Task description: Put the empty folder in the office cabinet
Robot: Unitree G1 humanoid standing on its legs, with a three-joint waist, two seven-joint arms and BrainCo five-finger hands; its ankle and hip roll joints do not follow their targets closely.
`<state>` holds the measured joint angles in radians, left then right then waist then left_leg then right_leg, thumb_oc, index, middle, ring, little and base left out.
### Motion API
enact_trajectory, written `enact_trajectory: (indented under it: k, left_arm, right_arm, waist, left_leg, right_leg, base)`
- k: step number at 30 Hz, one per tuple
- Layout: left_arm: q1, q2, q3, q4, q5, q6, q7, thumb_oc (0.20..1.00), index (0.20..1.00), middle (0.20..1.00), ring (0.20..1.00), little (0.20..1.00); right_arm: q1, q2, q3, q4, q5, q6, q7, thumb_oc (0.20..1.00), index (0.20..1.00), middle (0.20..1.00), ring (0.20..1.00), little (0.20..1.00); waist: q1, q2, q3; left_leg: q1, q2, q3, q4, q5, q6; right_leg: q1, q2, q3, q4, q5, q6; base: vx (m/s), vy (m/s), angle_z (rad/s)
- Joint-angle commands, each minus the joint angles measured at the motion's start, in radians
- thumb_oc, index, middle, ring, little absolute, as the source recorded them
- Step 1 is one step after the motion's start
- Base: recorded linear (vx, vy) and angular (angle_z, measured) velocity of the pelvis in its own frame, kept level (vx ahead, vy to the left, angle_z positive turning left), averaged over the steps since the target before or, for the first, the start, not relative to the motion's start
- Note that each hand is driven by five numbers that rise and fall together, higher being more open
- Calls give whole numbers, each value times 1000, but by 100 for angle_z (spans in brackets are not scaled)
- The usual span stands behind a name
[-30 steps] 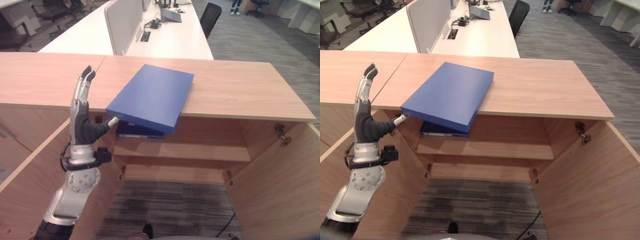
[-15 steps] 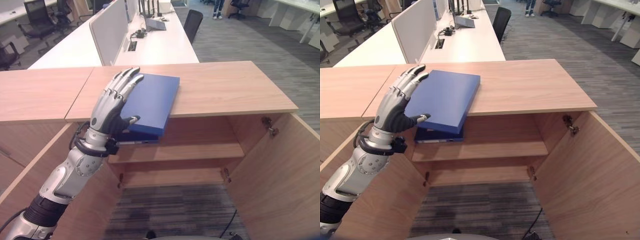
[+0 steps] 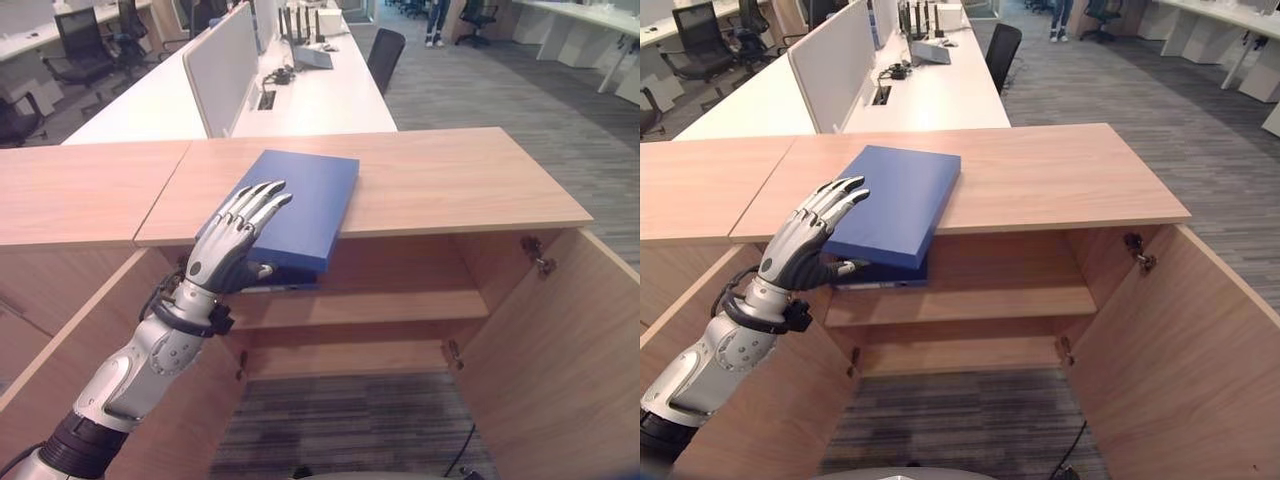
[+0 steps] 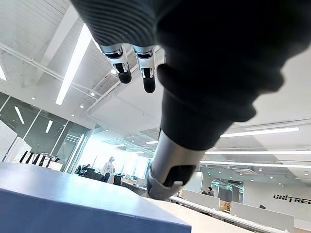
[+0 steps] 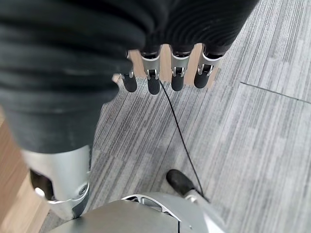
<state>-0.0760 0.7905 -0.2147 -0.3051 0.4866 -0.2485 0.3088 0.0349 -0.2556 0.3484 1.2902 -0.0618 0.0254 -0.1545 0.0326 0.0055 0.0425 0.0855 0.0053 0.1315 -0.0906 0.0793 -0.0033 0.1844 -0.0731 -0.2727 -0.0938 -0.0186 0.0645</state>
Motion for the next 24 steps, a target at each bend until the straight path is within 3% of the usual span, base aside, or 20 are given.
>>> enact_trajectory:
  k: [1, 7, 13, 24]
  left_arm:
    - [-26, 0, 77, 7, -40, -15, 7, 1000, 1000, 1000, 1000, 1000]
    - [-55, -26, 32, 77, -38, -1, 10, 1000, 1000, 1000, 1000, 1000]
    - [-143, -37, -33, 199, 82, 37, 74, 1000, 1000, 1000, 1000, 1000]
    - [-228, -42, -106, 244, 155, 52, 78, 1000, 1000, 1000, 1000, 1000]
  right_arm:
    - [0, 43, 44, 36, -32, -5, 27, 1000, 1000, 1000, 1000, 1000]
    - [-2, 41, 47, 36, -33, -3, 24, 1000, 1000, 1000, 1000, 1000]
    - [-3, 32, 51, 39, -37, -5, 13, 1000, 1000, 1000, 1000, 1000]
    - [0, 25, 48, 41, -41, -9, 1, 1000, 1000, 1000, 1000, 1000]
  waist:
    - [-8, -48, 1]
    - [-12, -48, 2]
    - [-21, -49, 0]
    - [-38, -46, -6]
  left_leg:
    - [51, -31, -54, 3, -137, 5]
    - [52, -31, -53, 3, -138, 5]
    - [57, -29, -50, 3, -141, 4]
    - [61, -29, -42, 3, -147, 7]
  right_leg:
    - [-18, 8, -10, 6, 31, 35]
    - [-17, 8, -10, 6, 31, 35]
    - [-16, 8, -6, 6, 31, 35]
    - [-17, 8, 2, 6, 31, 35]
  base:
    - [0, 0, 0]
    - [0, 0, 0]
    - [0, 0, 0]
    - [2, 1, -1]
